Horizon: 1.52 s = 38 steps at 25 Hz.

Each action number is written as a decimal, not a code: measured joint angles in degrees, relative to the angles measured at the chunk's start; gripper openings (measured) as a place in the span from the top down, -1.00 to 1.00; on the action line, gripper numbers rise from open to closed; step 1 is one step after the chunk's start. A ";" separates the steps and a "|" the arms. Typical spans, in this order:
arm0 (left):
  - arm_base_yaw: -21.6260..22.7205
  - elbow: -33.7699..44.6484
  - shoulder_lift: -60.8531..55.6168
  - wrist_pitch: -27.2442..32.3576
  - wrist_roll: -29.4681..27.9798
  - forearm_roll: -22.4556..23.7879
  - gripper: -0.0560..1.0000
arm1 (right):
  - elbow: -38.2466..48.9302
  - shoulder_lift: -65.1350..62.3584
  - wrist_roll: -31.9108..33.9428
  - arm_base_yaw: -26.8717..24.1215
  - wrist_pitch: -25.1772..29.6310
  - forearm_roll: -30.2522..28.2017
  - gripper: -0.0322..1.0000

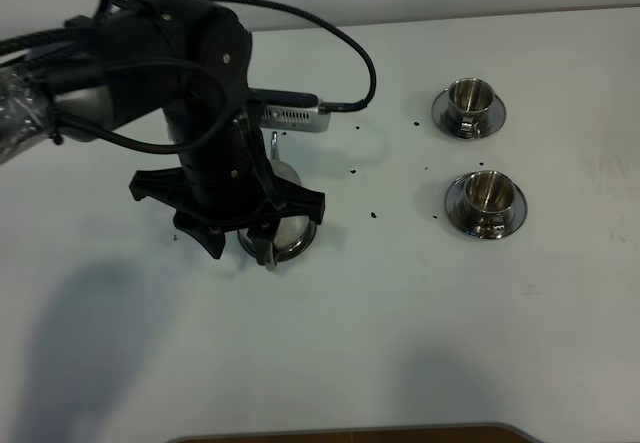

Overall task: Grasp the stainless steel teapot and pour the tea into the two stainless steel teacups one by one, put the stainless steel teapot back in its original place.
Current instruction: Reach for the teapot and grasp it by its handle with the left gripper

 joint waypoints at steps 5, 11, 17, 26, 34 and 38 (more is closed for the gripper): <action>0.00 0.00 1.64 -3.80 -0.12 0.13 -0.01 | 0.00 0.00 0.00 0.00 -0.06 0.00 0.01; 1.16 0.00 2.95 -5.74 -0.25 -0.08 -0.01 | 0.00 0.00 0.00 0.00 -0.06 0.00 0.01; 2.31 0.00 4.78 -7.09 -0.19 -0.24 -0.01 | 0.00 0.00 0.00 0.00 -0.06 0.00 0.01; 2.31 0.00 6.65 -11.68 1.05 -2.61 -0.01 | 0.00 0.00 0.00 0.00 -0.06 0.00 0.01; 2.31 0.00 8.91 -13.42 1.10 -2.73 -0.01 | 0.00 0.00 0.31 0.00 -0.06 0.00 0.01; 2.31 0.00 9.23 -14.52 1.10 -2.76 -0.01 | 0.00 0.00 0.00 0.00 -0.06 0.00 0.01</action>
